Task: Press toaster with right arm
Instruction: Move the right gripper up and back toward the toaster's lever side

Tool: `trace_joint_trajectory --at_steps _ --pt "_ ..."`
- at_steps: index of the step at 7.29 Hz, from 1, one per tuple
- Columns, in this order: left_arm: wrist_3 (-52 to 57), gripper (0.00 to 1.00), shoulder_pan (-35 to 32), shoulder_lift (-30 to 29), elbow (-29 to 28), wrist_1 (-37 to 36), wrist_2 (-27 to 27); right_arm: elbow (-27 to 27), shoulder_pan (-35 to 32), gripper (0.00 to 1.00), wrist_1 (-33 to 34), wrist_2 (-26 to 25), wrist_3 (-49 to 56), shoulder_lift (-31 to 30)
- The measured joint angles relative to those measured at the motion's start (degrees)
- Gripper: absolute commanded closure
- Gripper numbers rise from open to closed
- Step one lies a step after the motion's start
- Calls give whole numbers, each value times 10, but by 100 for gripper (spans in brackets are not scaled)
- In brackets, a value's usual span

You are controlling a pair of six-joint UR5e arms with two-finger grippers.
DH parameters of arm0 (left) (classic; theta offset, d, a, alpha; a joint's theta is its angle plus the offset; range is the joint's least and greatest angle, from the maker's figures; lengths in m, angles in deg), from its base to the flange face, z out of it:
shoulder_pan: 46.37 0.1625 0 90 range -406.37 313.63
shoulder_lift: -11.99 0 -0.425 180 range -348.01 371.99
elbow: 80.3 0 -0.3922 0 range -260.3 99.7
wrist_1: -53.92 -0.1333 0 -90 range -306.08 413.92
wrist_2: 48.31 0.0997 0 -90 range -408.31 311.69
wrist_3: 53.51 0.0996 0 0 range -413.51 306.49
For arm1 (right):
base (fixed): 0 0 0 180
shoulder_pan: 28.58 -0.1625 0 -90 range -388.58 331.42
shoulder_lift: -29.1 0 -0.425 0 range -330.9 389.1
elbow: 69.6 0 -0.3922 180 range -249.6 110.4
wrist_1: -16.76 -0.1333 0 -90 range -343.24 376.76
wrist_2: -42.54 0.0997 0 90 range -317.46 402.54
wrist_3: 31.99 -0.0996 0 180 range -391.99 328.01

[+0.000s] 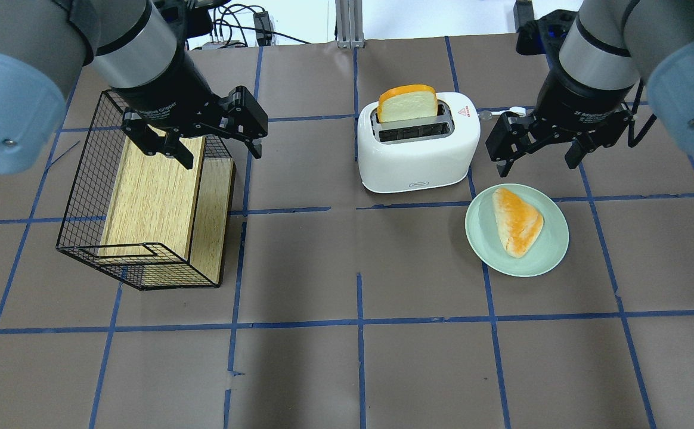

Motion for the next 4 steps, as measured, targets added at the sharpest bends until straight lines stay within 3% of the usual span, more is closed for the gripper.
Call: trace_joint_trajectory --at_steps 3,4 --pt "0 0 0 0 0 0 0 9 3 0 33 8 46 7" --pt "0 0 0 0 0 0 0 -8 7 10 37 1 117 21"
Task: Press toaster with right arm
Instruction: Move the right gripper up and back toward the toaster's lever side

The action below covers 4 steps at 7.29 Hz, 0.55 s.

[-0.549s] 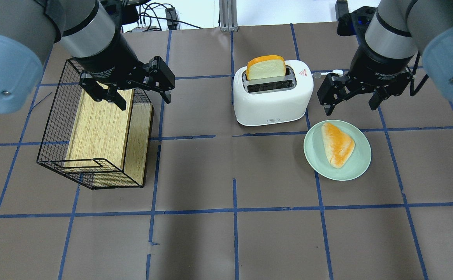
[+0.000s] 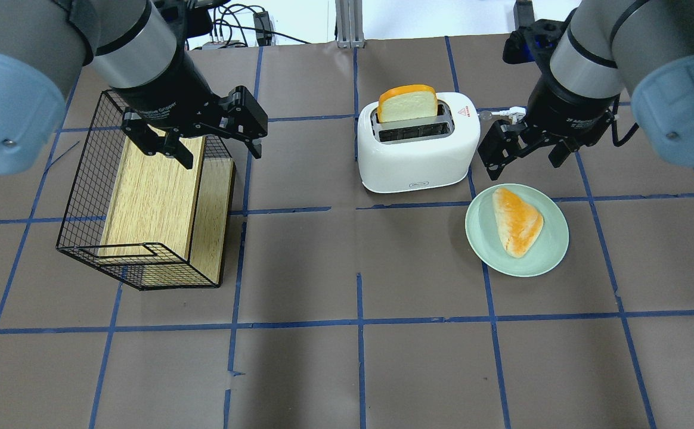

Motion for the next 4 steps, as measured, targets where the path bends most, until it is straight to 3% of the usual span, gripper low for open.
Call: trace_joint_trajectory --at_steps 1,2,3,4 --pt "0 0 0 0 0 0 0 -33 3 24 3 -13 64 21" --pt "0 0 0 0 0 0 0 -79 5 57 9 -22 124 56" --pt "0 0 0 0 0 0 0 -127 5 80 13 -27 200 101" --pt "0 0 0 0 0 0 0 -163 5 92 19 -33 308 148"
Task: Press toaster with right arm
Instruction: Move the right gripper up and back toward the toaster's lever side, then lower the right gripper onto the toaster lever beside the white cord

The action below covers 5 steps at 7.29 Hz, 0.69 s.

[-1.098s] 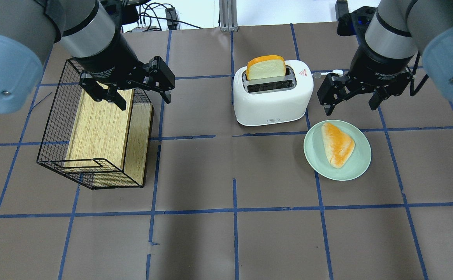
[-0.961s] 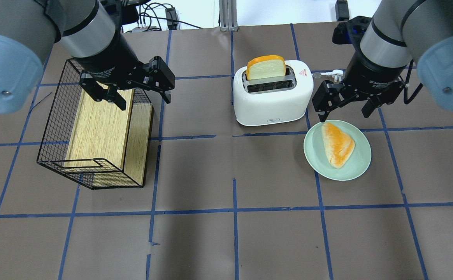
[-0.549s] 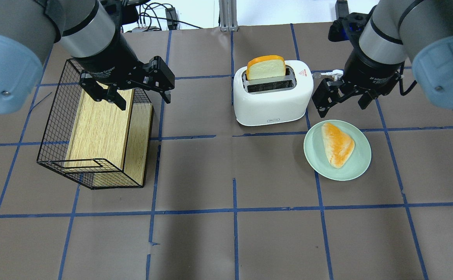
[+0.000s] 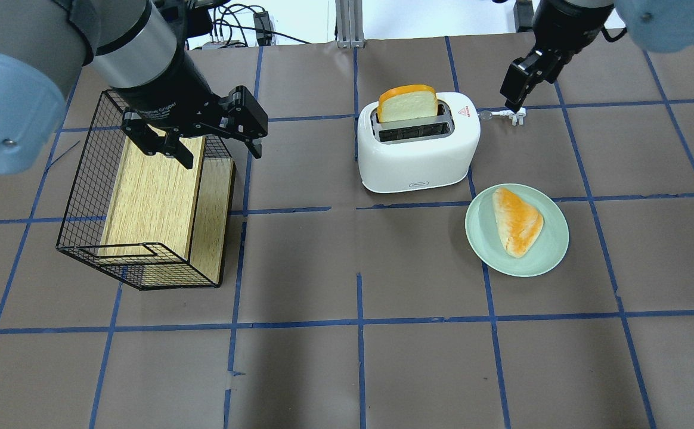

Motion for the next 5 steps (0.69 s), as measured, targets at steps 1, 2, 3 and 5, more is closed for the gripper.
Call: trace_joint_trajectory --at_steps 1,2,3,5 --pt "0 0 0 0 0 0 0 -17 0 96 22 -6 106 37" --pt "0 0 0 0 0 0 0 -19 0 97 51 -8 188 61" --pt "0 0 0 0 0 0 0 -14 1 97 68 -5 259 76" --pt "0 0 0 0 0 0 0 7 6 97 97 0 328 89"
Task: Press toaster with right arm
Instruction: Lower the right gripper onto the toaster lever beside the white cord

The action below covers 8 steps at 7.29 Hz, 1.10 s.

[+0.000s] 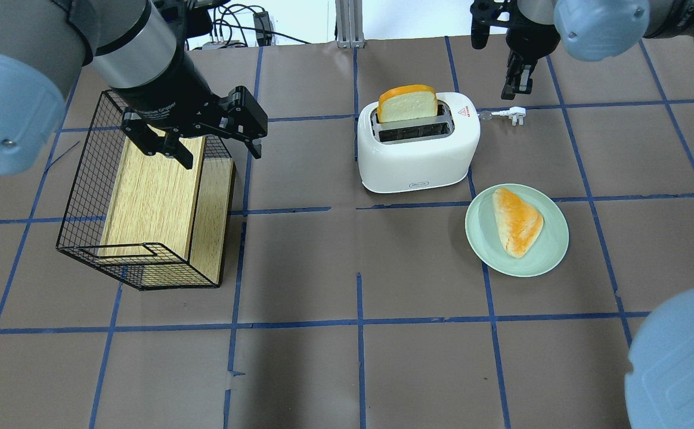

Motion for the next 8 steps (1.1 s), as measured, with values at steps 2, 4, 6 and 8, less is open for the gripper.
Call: trace_joint_trajectory --at_steps 2,4,6,8 --pt "0 0 0 0 0 0 0 32 1 100 38 1 14 8" --pt "0 0 0 0 0 0 0 56 2 99 79 1 27 13" --pt "0 0 0 0 0 0 0 56 2 99 94 5 34 20" --pt "0 0 0 0 0 0 0 53 2 99 96 19 35 20"
